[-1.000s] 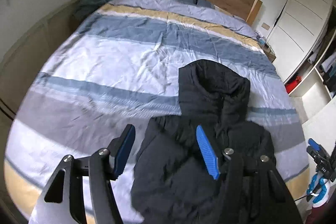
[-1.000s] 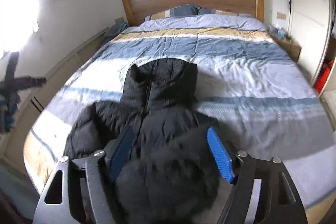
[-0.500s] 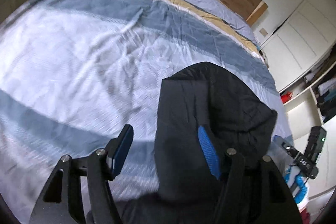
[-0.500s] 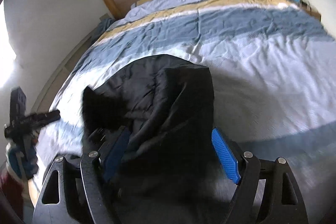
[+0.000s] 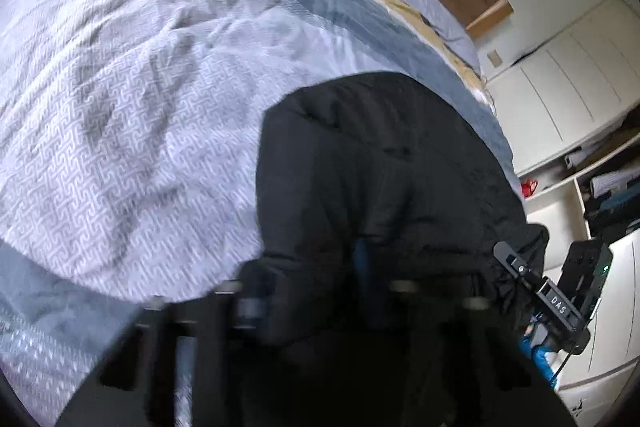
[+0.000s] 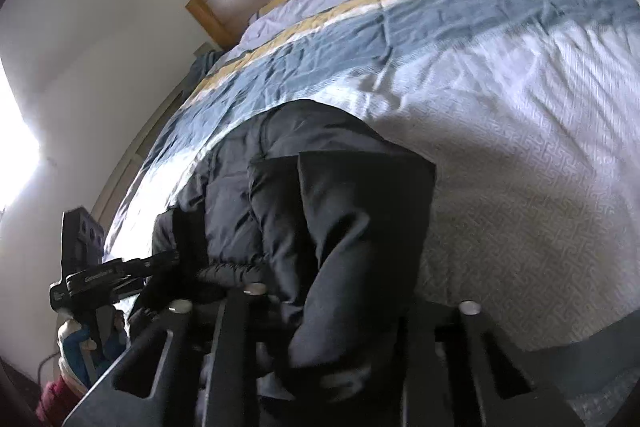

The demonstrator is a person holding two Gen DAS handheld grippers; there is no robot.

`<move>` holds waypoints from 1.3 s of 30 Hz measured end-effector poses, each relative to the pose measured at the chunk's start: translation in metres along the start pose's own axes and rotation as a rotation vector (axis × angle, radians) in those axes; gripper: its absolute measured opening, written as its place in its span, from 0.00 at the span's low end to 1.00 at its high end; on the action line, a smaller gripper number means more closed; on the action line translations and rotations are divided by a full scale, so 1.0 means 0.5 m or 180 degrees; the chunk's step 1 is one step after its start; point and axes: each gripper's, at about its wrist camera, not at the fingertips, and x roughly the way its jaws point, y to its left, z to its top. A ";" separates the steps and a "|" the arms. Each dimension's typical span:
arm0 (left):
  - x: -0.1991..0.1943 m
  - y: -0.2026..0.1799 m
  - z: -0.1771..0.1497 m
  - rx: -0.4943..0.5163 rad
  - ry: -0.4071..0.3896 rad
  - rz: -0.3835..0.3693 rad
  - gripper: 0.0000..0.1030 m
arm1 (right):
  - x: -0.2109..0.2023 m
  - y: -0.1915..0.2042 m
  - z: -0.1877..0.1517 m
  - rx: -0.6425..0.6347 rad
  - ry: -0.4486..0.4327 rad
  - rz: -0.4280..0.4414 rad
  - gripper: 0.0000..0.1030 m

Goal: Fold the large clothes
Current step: 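Grasp the coat hem with the left gripper while the right gripper grasps it too, then lift the hem with both grippers and fold it toward the collar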

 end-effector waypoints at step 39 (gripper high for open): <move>-0.501 0.036 -0.694 0.0534 -0.0213 0.0153 0.14 | -0.510 0.180 -0.555 -0.0782 0.0350 0.0140 0.49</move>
